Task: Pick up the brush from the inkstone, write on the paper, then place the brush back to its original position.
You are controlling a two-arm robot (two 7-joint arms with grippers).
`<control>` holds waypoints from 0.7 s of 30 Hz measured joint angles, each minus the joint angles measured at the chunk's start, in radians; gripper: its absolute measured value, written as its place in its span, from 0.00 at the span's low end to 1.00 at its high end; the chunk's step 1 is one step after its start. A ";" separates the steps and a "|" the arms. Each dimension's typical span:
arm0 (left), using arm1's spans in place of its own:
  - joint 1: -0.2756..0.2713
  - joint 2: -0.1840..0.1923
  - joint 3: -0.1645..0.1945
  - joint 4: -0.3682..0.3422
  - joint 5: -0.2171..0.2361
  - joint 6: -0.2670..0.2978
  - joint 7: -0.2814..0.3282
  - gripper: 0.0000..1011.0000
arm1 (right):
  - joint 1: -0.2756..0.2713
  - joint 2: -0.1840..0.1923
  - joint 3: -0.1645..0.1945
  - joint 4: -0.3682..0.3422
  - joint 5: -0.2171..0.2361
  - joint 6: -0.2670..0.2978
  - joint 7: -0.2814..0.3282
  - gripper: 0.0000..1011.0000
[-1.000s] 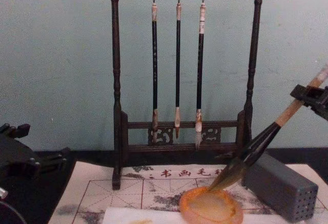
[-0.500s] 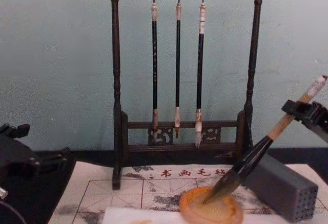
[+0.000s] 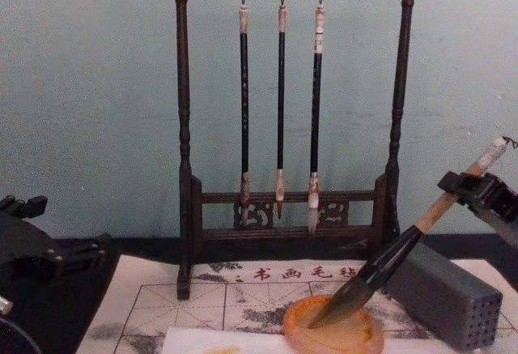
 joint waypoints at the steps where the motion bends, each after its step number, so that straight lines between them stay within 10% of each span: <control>1: 0.000 0.000 0.000 0.000 0.000 0.000 0.000 0.99 | 0.000 -0.003 0.001 0.003 0.003 0.001 0.000 0.19; 21: 0.000 0.000 0.000 0.000 0.000 0.000 0.000 0.99 | 0.019 -0.029 0.006 0.057 0.046 0.022 -0.009 0.19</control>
